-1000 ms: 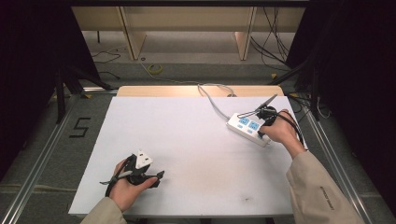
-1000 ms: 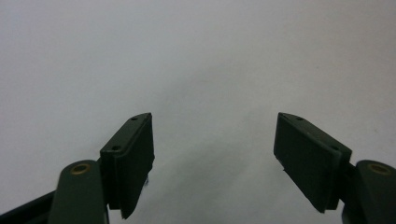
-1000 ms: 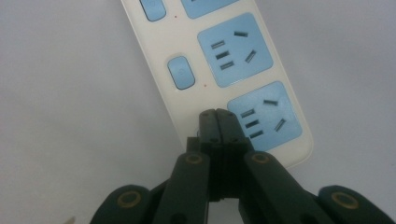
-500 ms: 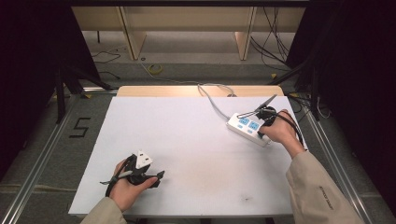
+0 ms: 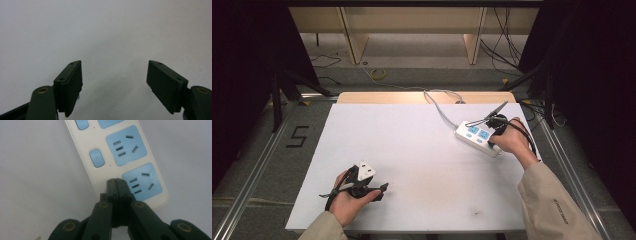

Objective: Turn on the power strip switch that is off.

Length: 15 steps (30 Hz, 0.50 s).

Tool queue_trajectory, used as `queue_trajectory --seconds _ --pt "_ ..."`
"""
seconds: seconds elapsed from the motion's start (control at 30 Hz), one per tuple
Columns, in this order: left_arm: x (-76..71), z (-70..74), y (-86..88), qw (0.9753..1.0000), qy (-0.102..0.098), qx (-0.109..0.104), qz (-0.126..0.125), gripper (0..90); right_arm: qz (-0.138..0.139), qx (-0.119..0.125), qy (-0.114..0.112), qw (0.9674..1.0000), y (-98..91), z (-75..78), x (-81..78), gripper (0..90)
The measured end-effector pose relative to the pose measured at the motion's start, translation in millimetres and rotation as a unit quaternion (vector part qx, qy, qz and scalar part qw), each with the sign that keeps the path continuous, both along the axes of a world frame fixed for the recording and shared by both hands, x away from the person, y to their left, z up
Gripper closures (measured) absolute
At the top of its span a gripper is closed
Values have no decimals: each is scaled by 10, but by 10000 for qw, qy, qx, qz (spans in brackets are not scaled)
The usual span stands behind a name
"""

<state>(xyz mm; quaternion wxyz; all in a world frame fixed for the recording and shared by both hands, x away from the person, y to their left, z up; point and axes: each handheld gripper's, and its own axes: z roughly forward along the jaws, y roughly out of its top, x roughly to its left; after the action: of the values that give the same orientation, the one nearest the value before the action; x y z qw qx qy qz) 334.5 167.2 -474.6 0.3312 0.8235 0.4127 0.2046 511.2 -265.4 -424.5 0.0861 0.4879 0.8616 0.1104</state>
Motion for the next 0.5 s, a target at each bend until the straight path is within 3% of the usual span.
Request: queue_trajectory --seconds 0.5 --pt "2 -1 -2 10000 -5 29 -22 287 8 -23 20 10000 3 -8 -1 900"
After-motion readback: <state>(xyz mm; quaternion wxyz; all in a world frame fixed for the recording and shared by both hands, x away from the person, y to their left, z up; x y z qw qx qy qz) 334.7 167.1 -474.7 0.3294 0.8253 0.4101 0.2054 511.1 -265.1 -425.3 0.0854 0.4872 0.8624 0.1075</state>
